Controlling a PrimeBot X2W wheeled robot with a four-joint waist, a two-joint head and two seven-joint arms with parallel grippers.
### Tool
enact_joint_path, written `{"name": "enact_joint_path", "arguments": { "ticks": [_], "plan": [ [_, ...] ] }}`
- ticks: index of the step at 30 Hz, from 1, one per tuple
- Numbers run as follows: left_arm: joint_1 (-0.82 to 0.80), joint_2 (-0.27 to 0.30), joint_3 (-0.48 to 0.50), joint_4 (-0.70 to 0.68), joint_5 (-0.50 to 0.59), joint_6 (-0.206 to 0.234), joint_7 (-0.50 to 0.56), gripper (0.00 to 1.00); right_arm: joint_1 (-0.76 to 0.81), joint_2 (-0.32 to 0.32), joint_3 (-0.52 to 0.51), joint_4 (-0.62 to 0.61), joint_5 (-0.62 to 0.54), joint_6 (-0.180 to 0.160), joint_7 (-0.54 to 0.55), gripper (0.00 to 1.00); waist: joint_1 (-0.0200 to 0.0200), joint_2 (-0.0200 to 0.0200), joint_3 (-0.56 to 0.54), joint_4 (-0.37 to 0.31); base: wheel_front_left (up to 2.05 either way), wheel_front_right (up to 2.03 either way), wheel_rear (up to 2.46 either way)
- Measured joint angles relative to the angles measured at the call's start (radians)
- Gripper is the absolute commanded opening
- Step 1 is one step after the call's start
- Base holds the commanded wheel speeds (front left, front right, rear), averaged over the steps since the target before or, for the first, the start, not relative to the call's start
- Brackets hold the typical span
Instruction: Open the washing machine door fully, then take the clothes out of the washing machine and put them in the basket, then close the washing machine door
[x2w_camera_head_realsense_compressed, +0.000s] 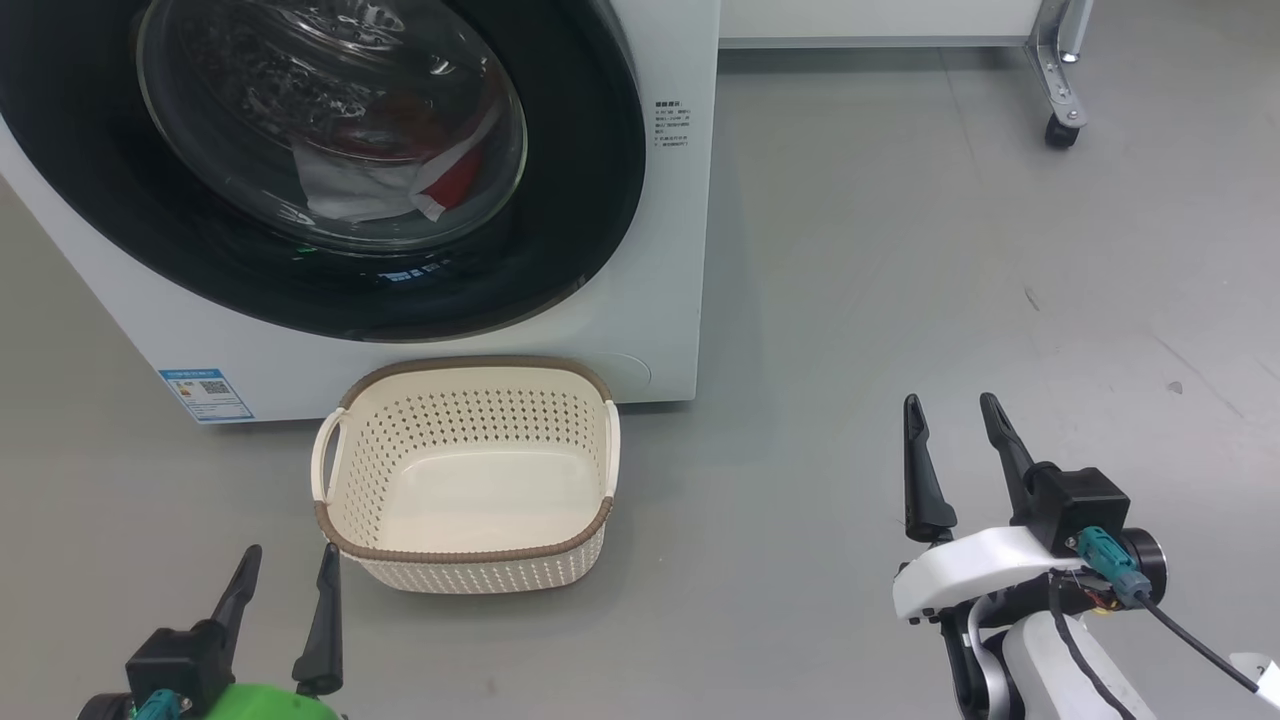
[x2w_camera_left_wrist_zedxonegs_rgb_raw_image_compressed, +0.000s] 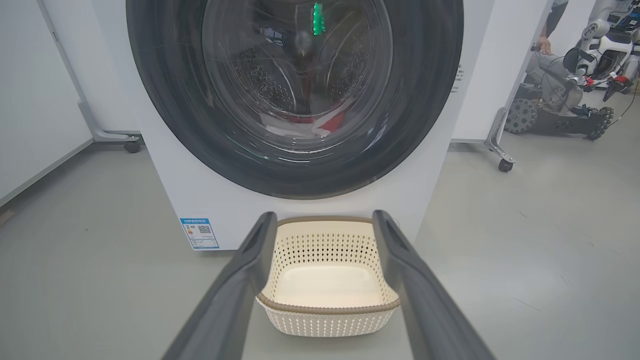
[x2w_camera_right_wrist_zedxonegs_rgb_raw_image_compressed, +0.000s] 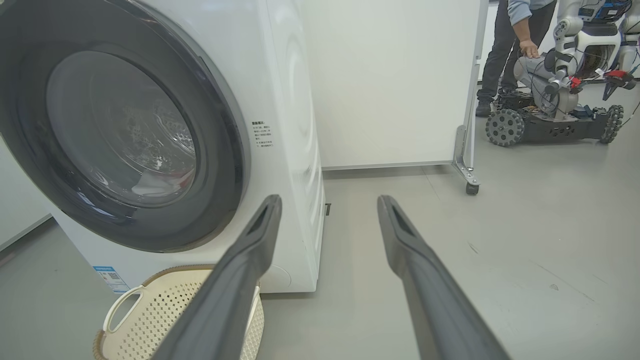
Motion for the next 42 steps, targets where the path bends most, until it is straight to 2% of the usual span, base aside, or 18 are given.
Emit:
{"name": "enact_joint_path", "arguments": {
  "ticks": [21, 22, 23, 24, 28, 33, 42],
  "plan": [
    [-0.004, -0.009, 0.015, 0.005, 0.007, 0.0, 0.0, 1.0, -0.007, 0.0, -0.013, 0.008, -0.001, 0.0, 0.0, 1.0, 0.0, 0.0, 0.001, 0.001, 0.0, 0.0, 0.0],
    [-0.004, -0.009, 0.015, 0.005, 0.007, -0.001, 0.0, 1.0, -0.008, 0.0, -0.012, 0.008, -0.001, 0.0, 0.0, 0.69, 0.0, 0.0, 0.001, 0.002, 0.0, 0.0, 0.0],
    [-0.005, -0.009, 0.015, 0.005, 0.007, -0.001, 0.0, 1.0, -0.008, 0.0, -0.011, 0.008, -0.001, 0.0, 0.0, 0.27, 0.0, 0.0, 0.002, 0.002, 0.0, 0.0, 0.0],
    [-0.005, -0.009, 0.015, 0.005, 0.007, -0.001, 0.0, 1.0, -0.008, 0.0, -0.008, 0.01, 0.0, 0.0, 0.0, 0.0, 0.0, 0.0, 0.002, 0.002, 0.0, 0.0, 0.0],
    [-0.006, -0.01, 0.014, 0.005, 0.007, -0.001, 0.0, 1.0, -0.008, 0.0, -0.01, 0.008, 0.005, 0.0, 0.0, 0.0, 0.0, 0.0, 0.01, 0.004, 0.0, 0.0, 0.0],
    [-0.019, -0.011, 0.009, 0.003, 0.007, -0.001, 0.0, 1.0, -0.024, 0.0, -0.026, -0.011, 0.067, 0.0, 0.0, 0.0, 0.0, 0.0, 0.027, 0.008, 0.0, 0.0, 0.0],
    [-0.053, -0.012, -0.026, -0.001, 0.007, -0.001, 0.0, 1.0, -0.068, 0.001, -0.081, -0.03, 0.372, 0.0, 0.0, 0.0, 0.0, 0.0, 0.063, 0.032, 0.0, 0.0, 0.0]
  ]
}}
